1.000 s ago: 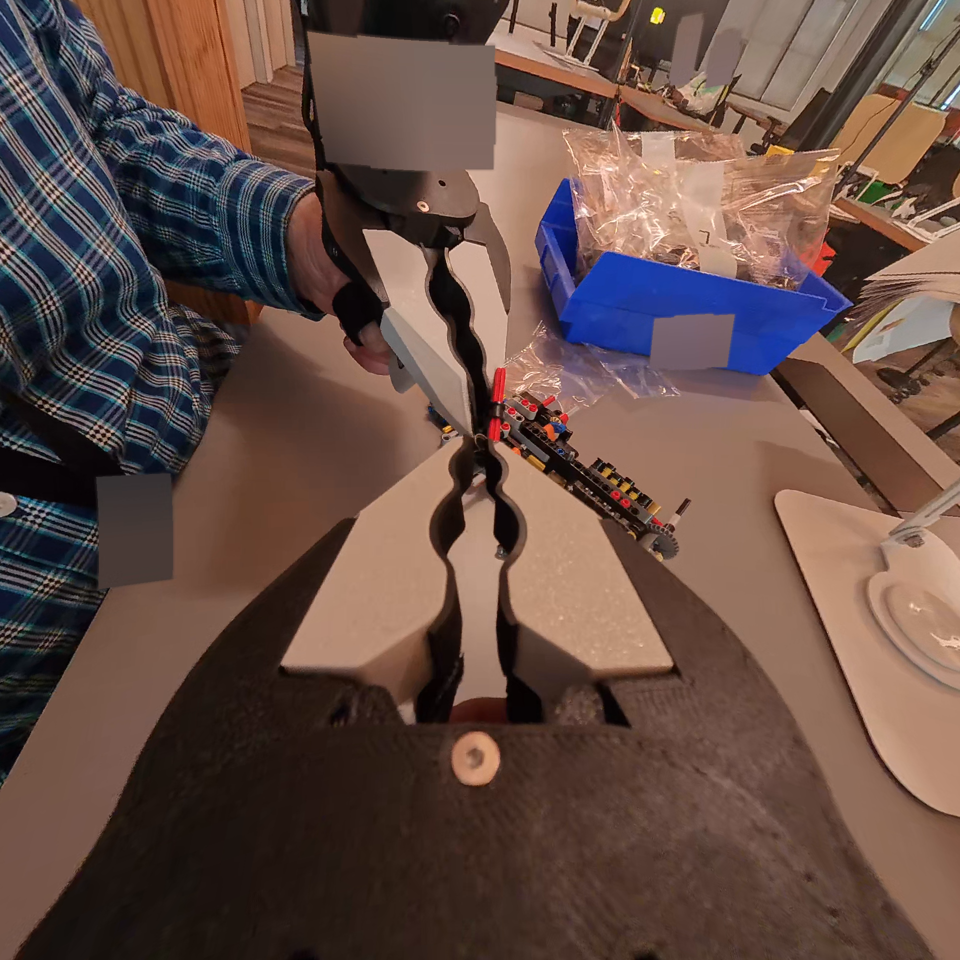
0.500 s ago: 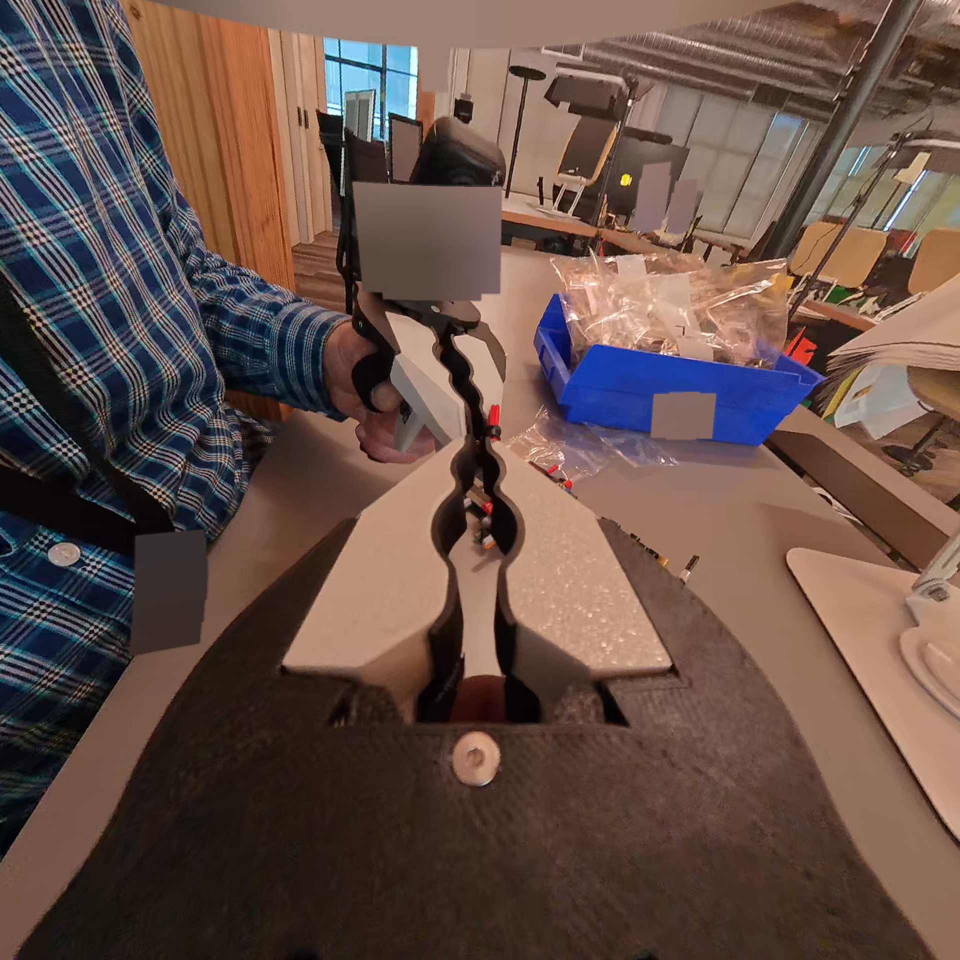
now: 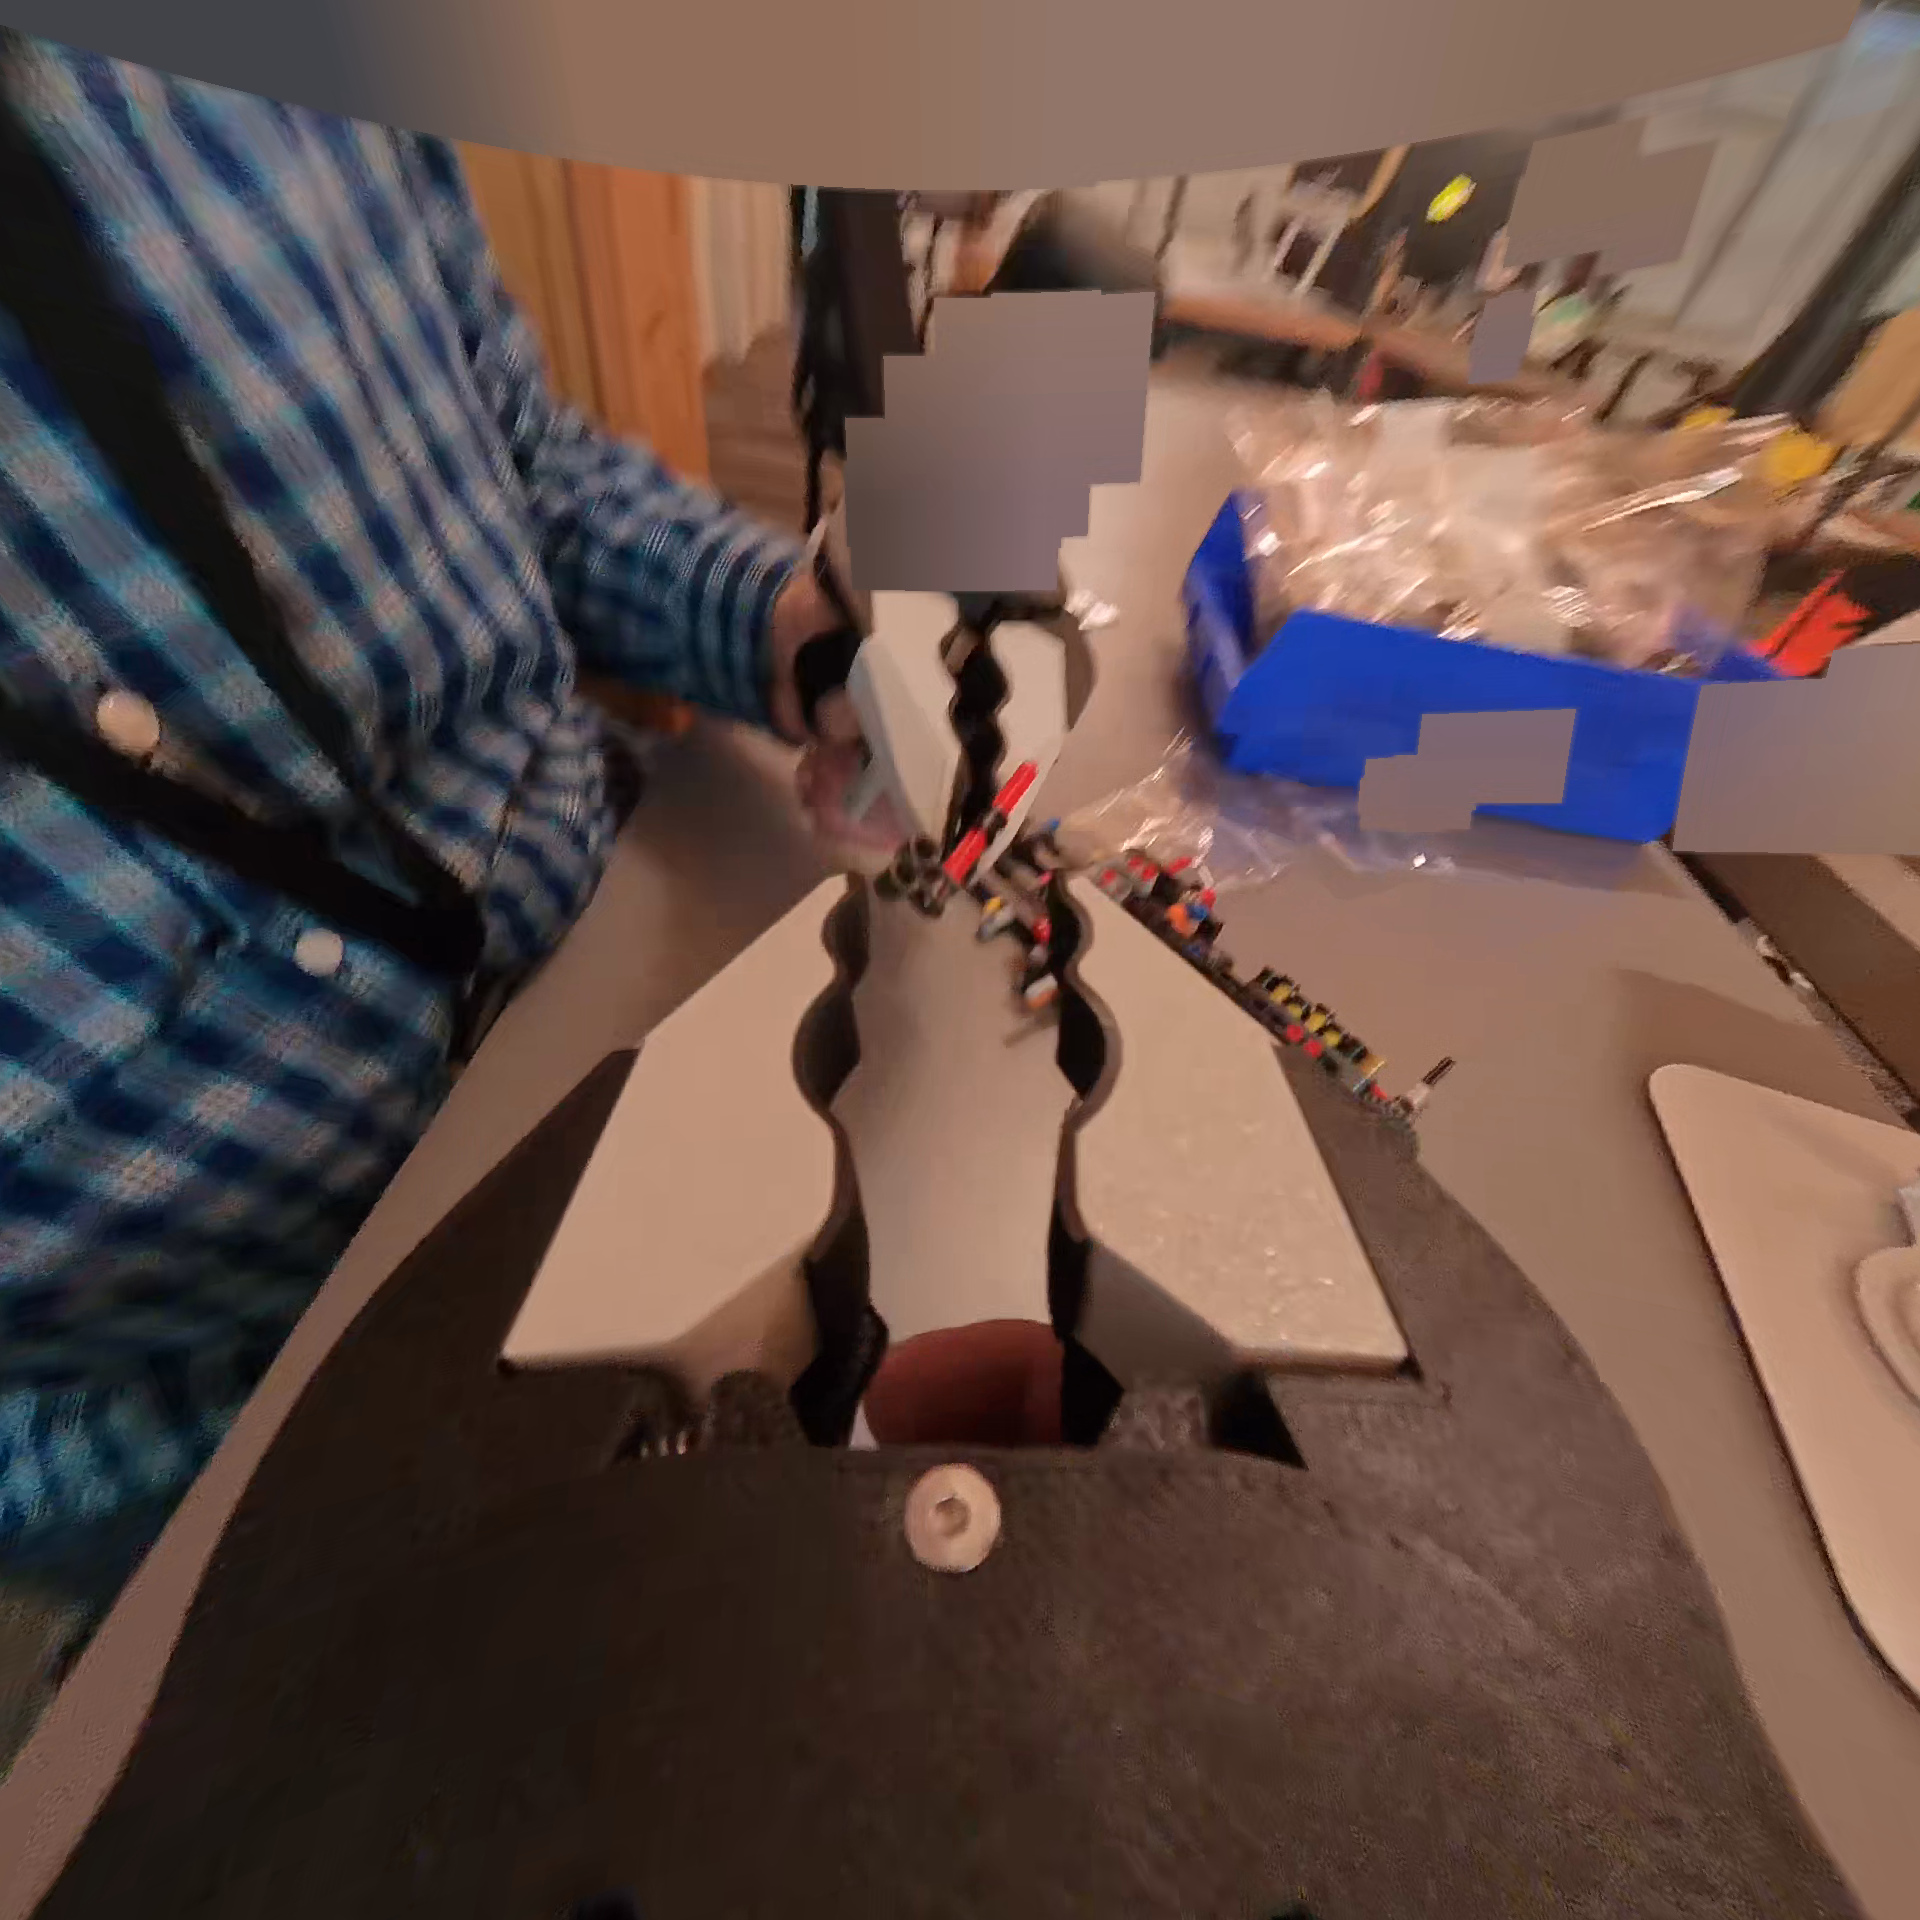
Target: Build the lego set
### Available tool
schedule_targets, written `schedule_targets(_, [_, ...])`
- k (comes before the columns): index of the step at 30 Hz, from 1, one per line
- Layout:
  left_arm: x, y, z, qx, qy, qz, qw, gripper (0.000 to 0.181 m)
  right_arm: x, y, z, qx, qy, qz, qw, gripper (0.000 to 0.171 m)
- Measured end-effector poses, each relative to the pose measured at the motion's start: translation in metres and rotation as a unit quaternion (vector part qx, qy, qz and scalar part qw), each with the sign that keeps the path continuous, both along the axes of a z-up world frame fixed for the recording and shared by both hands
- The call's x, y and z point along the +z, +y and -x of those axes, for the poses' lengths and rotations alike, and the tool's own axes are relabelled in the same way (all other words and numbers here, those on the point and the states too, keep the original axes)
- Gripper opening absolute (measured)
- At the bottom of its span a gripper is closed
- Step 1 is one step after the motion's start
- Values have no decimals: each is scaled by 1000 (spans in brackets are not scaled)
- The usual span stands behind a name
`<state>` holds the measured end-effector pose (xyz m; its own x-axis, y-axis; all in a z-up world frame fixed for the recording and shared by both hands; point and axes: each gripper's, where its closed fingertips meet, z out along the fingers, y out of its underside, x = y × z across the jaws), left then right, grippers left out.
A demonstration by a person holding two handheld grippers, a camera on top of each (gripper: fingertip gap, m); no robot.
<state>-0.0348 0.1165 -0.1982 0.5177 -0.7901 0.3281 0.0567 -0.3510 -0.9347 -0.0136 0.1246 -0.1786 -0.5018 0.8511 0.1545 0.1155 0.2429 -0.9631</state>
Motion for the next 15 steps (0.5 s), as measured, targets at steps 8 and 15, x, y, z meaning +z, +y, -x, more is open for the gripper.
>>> schedule_targets(8, [-13,-27,-26,-138,60,25,988,5,-27,-37,4,149,-104,-128,975,73])
schedule_targets(15, [-12,-36,-29,-183,53,38,981,5,-29,-53,-1,194,-90,-134,967,66])
